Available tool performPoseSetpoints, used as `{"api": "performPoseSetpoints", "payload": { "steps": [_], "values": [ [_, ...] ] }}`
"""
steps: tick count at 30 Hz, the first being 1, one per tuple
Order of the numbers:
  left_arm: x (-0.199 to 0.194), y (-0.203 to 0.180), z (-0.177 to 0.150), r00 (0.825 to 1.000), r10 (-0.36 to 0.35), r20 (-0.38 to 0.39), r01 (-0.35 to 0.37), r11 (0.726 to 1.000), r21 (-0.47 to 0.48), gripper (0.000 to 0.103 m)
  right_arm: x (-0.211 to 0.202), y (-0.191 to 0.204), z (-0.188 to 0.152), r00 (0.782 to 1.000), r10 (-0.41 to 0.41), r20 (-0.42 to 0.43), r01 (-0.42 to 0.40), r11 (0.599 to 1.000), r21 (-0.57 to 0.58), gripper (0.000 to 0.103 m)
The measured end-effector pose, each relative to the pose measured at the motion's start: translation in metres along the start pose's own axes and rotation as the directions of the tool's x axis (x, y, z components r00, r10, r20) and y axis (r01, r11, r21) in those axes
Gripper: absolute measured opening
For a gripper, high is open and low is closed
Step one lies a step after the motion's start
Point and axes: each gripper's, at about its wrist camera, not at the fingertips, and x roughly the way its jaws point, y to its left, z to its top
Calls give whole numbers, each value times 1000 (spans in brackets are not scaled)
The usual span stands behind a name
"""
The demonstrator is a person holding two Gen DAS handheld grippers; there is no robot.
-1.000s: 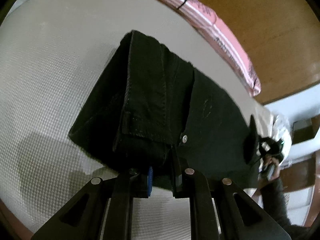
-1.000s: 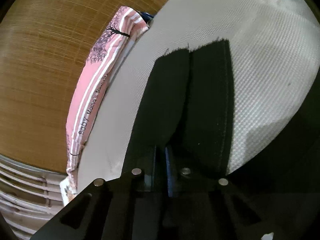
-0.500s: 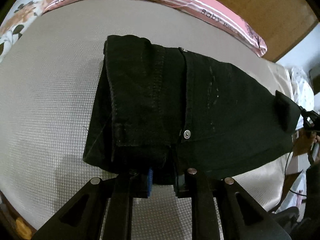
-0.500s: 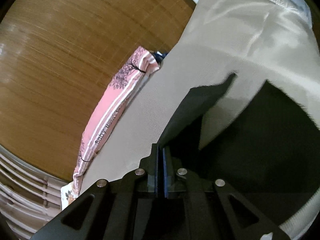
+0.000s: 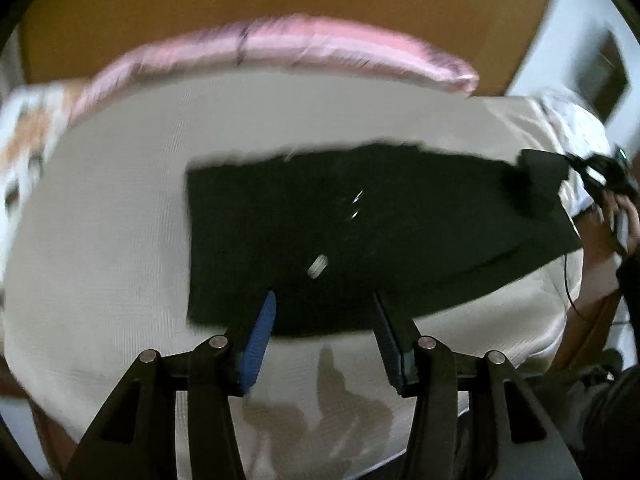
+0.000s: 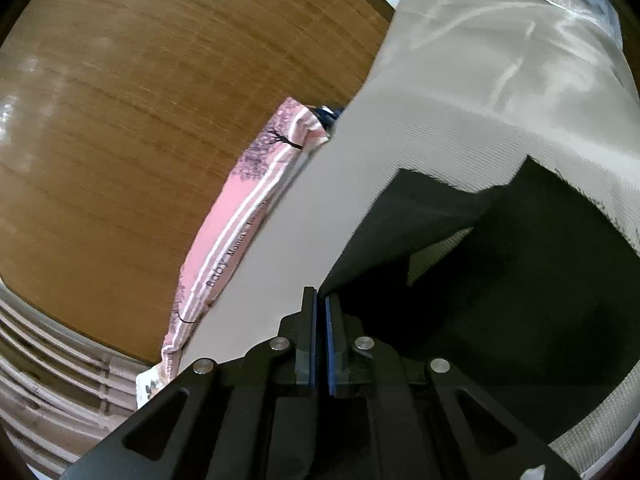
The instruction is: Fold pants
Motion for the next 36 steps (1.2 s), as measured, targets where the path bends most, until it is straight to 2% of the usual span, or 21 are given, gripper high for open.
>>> {"api": "performPoseSetpoints", "payload": {
  "steps": [3,6,9,13,16,19,22,23,24,25,27,29,30,32,36],
  "values": [
    [5,-38,16,995,-90,47,83,987,136,53,-4,6,5,1000,15,-2,-15,1000,-3,5],
    [28,-76,31,984,-177,17,168,957,236,53,-5,12,9,1000,10,0,-10,1000,-14,5],
    [59,-120,42,970,-238,-43,238,909,343,53,-4,14,12,1000,8,-2,-8,1000,-15,5],
    [97,-177,48,959,-257,-119,282,836,471,53,-1,14,14,1000,3,-4,-3,1000,-3,5],
    [111,-209,48,953,-267,-144,303,799,519,53,-1,14,14,1000,1,-7,-1,1000,3,5],
    [124,-231,49,962,-234,-138,271,777,569,53,0,13,16,1000,10,-8,-10,1000,8,5],
    [145,-251,46,980,-145,-138,200,762,616,53,0,12,18,1000,20,-10,-20,1000,18,5],
    [149,-253,46,981,-132,-144,194,764,615,48,0,13,19,1000,15,-6,-15,1000,11,5],
    [154,-254,48,982,-127,-141,187,773,606,28,-1,14,20,1000,9,-2,-9,1000,2,5],
    [156,-252,49,982,-120,-144,183,781,598,13,-1,14,21,1000,13,-4,-13,1000,-2,5],
    [160,-251,57,983,-112,-144,175,798,576,5,-2,16,22,1000,12,-3,-12,1000,-6,5],
    [154,-247,62,984,-133,-120,178,812,556,4,-8,19,21,1000,4,10,-4,999,-38,5],
    [151,-247,64,983,-144,-111,182,810,558,4,-12,20,22,1000,2,19,-1,999,-44,5],
    [146,-248,64,979,-169,-112,203,795,572,4,-23,21,21,999,12,35,-10,999,-52,5],
    [144,-252,56,967,-206,-147,252,744,619,4,-49,16,13,998,-21,55,24,998,-61,5]
  ]
}}
